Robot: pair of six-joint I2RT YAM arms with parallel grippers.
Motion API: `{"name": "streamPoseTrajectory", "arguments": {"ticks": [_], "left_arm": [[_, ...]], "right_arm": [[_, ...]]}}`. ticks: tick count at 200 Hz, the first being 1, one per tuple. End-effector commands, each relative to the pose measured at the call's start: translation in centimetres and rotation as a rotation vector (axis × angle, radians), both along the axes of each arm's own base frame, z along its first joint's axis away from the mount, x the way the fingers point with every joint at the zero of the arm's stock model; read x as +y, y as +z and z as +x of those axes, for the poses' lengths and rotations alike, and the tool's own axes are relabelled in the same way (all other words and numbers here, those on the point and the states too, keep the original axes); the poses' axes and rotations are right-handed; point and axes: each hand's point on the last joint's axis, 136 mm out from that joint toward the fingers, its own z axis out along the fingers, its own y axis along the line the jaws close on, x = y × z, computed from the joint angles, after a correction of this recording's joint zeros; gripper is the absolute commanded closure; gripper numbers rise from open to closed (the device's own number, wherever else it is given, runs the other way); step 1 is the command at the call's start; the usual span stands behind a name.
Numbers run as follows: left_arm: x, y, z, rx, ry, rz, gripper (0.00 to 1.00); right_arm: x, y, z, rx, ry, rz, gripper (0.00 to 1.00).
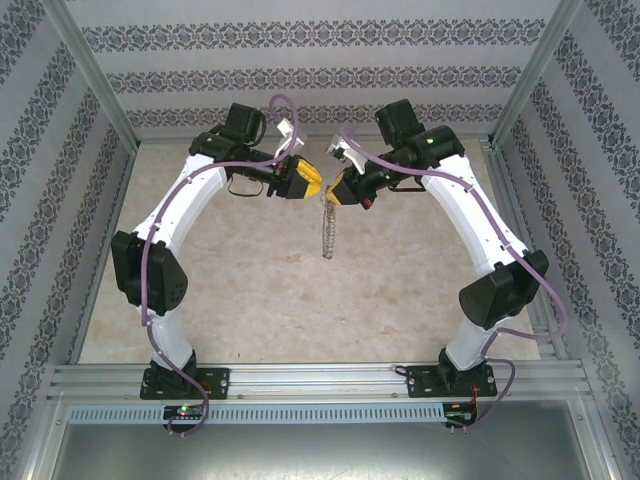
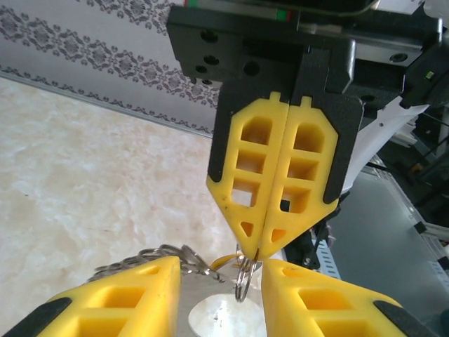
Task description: Put the keys on the keyring
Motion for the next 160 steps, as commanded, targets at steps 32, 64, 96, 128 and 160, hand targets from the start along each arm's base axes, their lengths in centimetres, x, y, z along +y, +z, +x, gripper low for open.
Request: {"name": "streamPoseTrajectory", "arguments": {"ticks": [32,64,96,128,160], "left_arm": [[-0.9,-0.3,-1.3,0.023,-0.060,-0.016,0.65],[-1.0,-0.5,-1.3,0.030,-0.064,-0.015,0.67],[-1.0,-0.9,-1.3,0.040,-0.065,-0.006,0.67],[-0.9,-1.5,-1.5,0.053,-0.065,0.007,0.68],[-1.0,-1.4,-1.6,0.053,-0.067,0.006,0.73]], "right_arm": [[0.7,0.8,0.4,-0.042,0.023,0.016,1.00],[0.7,0.8,0.7,-0.047,0.016,0.016,1.00],[0.8,0.9,0.8,-0.058,0.012,0.016,1.00],[0.8,1.0,1.0,-0.063,0.006,0.018,1.00],[0.8,1.0,1.1,-0.067,0.003,0.020,1.00]]}}
